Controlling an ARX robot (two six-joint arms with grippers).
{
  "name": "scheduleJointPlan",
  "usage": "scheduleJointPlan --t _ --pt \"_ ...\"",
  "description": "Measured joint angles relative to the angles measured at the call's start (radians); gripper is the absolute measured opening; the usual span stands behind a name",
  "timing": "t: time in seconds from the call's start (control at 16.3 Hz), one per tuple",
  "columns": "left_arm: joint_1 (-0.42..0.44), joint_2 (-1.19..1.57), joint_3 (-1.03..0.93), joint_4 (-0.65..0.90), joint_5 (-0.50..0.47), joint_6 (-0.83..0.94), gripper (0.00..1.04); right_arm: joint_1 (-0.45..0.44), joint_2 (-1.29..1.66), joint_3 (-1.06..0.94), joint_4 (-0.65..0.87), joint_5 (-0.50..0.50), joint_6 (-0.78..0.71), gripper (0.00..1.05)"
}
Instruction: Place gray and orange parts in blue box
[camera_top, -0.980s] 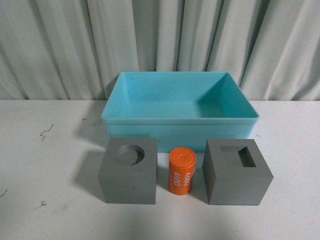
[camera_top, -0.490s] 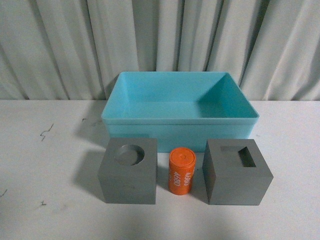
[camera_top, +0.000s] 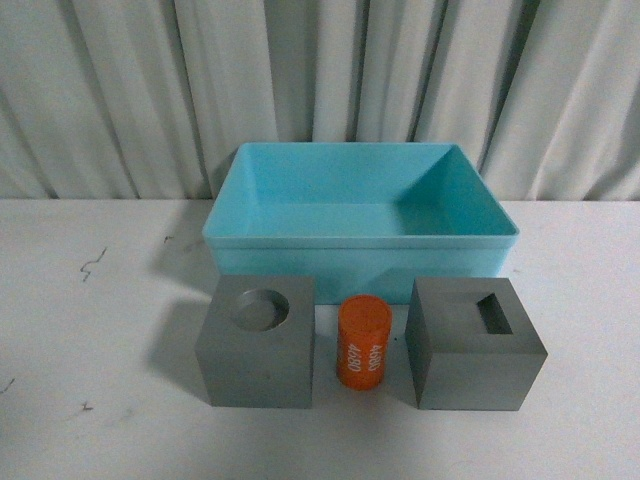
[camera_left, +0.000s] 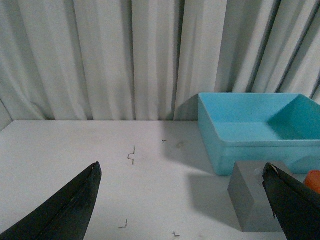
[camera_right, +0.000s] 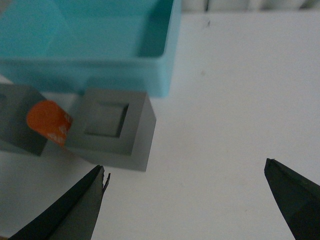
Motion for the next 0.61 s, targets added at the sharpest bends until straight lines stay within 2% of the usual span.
scheduleJointPlan --t 0.18,0.43,0.61 --pt "0.000 0.000 0.000 0.000 0.000 0.000 0.98 0.082 0.268 0.073 0.151 0.047 0.013 0.98" --pt "0.000 0.000 0.000 0.000 0.000 0.000 0.98 0.173 0.435 0.117 0.209 0.075 0.051 0.98" --pt "0.000 0.000 0.000 0.000 0.000 0.000 0.98 0.206 0.529 0.208 0.232 0.122 0.077 0.98"
